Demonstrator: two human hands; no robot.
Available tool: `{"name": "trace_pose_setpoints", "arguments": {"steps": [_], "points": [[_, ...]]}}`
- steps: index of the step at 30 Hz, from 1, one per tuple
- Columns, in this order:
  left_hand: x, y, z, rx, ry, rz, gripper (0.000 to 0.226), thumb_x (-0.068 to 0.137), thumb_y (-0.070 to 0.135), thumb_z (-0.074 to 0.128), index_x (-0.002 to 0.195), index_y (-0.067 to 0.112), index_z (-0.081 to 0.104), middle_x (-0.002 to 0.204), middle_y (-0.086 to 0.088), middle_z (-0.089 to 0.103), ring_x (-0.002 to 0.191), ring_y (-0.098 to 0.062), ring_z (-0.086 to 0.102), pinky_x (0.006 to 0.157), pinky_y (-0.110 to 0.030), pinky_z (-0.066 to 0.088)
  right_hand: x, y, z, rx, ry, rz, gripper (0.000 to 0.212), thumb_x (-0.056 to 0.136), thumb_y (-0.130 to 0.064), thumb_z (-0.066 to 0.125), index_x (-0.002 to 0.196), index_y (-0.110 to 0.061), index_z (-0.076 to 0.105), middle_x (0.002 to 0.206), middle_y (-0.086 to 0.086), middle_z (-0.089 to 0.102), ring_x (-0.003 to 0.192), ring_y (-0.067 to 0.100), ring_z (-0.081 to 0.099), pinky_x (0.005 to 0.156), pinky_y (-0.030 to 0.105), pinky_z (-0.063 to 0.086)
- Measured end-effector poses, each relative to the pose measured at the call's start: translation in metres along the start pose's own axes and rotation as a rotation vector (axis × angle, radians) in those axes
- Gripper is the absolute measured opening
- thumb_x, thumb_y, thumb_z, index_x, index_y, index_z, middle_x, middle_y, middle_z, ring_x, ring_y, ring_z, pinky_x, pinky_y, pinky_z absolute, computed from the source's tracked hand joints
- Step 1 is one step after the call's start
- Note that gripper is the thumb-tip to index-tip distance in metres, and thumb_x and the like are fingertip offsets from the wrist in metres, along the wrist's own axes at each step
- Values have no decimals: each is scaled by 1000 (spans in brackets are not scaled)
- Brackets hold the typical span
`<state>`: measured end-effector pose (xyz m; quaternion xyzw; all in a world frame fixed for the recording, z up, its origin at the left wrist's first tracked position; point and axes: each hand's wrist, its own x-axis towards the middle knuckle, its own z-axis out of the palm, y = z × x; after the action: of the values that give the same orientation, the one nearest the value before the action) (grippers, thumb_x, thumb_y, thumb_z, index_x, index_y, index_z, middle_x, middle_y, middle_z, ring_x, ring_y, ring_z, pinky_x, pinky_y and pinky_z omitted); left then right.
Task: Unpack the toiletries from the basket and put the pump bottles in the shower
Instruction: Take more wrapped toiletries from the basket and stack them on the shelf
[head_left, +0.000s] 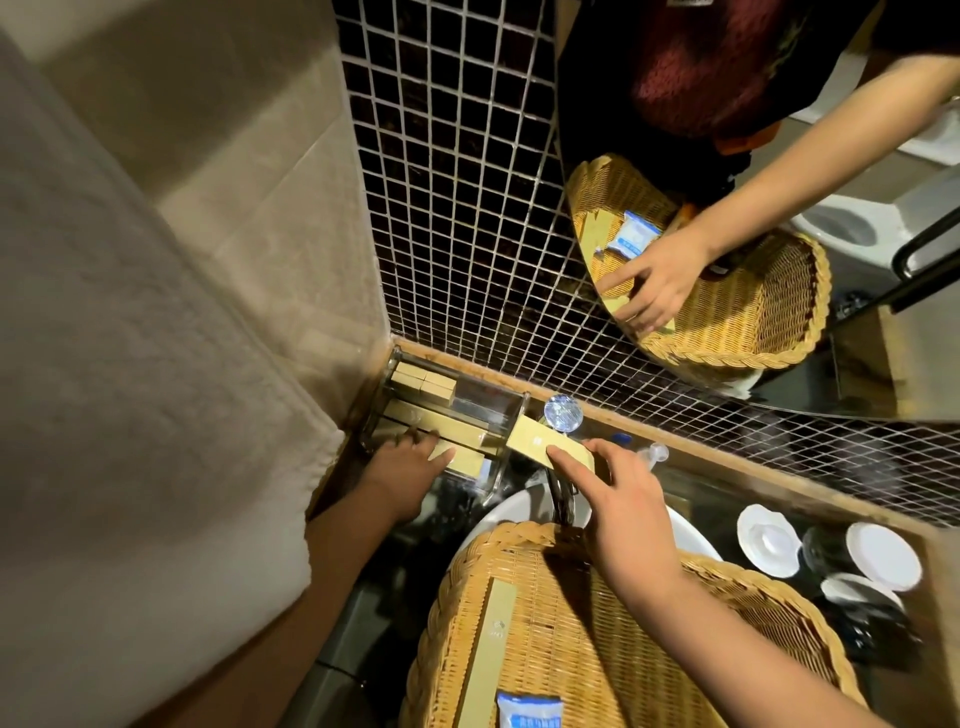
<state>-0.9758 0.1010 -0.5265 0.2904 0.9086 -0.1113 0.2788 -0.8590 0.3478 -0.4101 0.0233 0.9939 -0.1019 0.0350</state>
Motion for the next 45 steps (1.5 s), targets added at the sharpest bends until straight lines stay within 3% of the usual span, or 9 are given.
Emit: {"name": "trace_pose_setpoints", "arguments": {"steps": [7, 10, 12, 15, 18, 24, 29, 35, 45], "points": [[-11, 6, 8, 37, 45, -70, 92, 89, 25, 62, 157, 15, 1, 165, -17, 2, 149, -37, 14, 120, -46, 16, 12, -19, -9, 0, 16, -90, 105, 61, 11, 78, 148, -39, 44, 143, 9, 48, 132, 32, 43, 106, 44, 40], [-24, 7, 17, 48, 74, -78, 77, 90, 35, 62, 154, 13, 24, 165, -18, 0, 150, -37, 5, 120, -50, 9, 24, -39, -14, 27, 36, -155, 102, 67, 11, 74, 149, -40, 40, 147, 8, 43, 136, 31, 38, 110, 44, 34], [-37, 8, 22, 10, 86, -65, 58, 89, 37, 62, 142, 15, 47, 162, -18, 17, 149, -38, 11, 119, -52, 7, 33, -55, -15, 35, 75, -203, 101, 67, 13, 73, 148, -38, 42, 146, 8, 44, 135, 30, 39, 109, 43, 35], [-58, 10, 24, 12, 74, -84, 49, 89, 36, 62, 132, 15, 53, 143, -14, 49, 136, -35, 39, 118, -51, 15, 47, -79, -11, 73, 88, -273, 96, 67, 15, 70, 147, -33, 47, 143, 12, 47, 132, 33, 41, 106, 45, 39], [-72, 12, 25, 12, 69, -151, 56, 91, 32, 59, 142, 14, 45, 154, -14, 35, 142, -35, 28, 119, -48, 13, 62, -95, 3, 81, 29, -284, 97, 71, 14, 66, 150, -35, 41, 146, 12, 43, 134, 33, 38, 108, 44, 38], [-88, 10, 22, -59, 35, -164, 82, 99, 28, 52, 158, 17, -4, 165, -10, -10, 151, -31, -7, 122, -47, 2, 86, -100, 48, 51, -170, -236, 78, 82, -4, 68, 147, -38, 41, 143, 11, 43, 129, 34, 43, 107, 44, 41], [-83, 5, 37, -103, 39, -154, 83, 99, 37, 49, 158, 20, -7, 166, -8, -11, 151, -31, -10, 122, -48, -3, 99, -97, 71, 52, -262, -193, 66, 88, -22, 69, 144, -43, 42, 133, 8, 46, 120, 33, 48, 99, 46, 49], [-68, 2, 61, -104, 17, -129, 94, 92, 48, 55, 157, 24, -9, 166, -8, -10, 151, -30, -4, 121, -48, 5, 110, -101, 86, -13, -337, -263, 61, 95, -15, 58, 147, -40, 40, 139, 15, 45, 126, 34, 45, 101, 45, 45], [-67, 2, 69, -97, 56, -130, 73, 99, 37, 40, 158, 23, 0, 166, -8, -3, 152, -29, 1, 120, -47, 8, 114, -107, 103, 14, -373, -301, 58, 91, -12, 63, 142, -35, 47, 134, 12, 48, 124, 32, 47, 99, 46, 48]]}}
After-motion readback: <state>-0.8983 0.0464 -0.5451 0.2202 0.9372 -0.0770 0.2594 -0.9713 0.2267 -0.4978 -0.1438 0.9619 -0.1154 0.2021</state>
